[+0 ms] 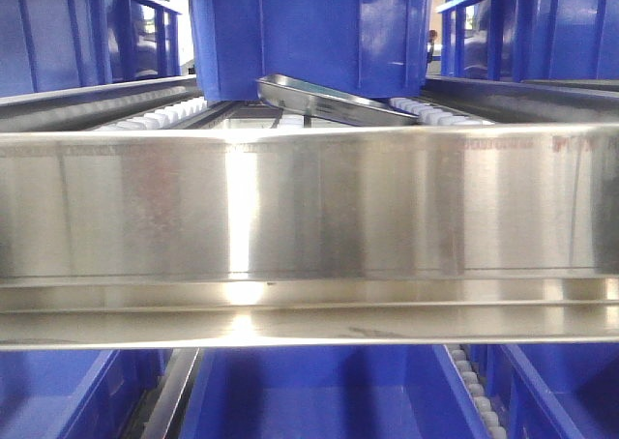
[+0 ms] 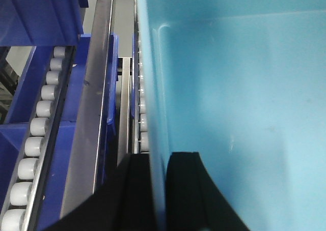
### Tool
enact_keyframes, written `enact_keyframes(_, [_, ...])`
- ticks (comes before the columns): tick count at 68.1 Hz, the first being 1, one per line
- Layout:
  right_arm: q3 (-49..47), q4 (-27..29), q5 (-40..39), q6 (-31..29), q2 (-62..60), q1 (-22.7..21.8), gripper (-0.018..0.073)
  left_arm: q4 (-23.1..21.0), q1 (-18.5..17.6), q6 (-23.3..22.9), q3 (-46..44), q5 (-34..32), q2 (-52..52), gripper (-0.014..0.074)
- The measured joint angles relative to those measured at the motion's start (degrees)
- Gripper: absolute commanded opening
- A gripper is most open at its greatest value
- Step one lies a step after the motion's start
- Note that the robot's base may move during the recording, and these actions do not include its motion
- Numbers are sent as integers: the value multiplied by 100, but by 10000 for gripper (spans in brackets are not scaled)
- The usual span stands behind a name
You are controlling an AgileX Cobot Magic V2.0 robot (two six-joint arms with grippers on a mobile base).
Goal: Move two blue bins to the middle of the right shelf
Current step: 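Lift the cyan bin up off the shelf with both grippers, then drive the base holding the cyan bin to another shelf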
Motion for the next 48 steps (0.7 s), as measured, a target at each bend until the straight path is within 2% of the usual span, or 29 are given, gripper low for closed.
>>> enact_keyframes(48, [0,-13,-73,-14,2,0,-165,80,0,0,0,-59,-12,-111])
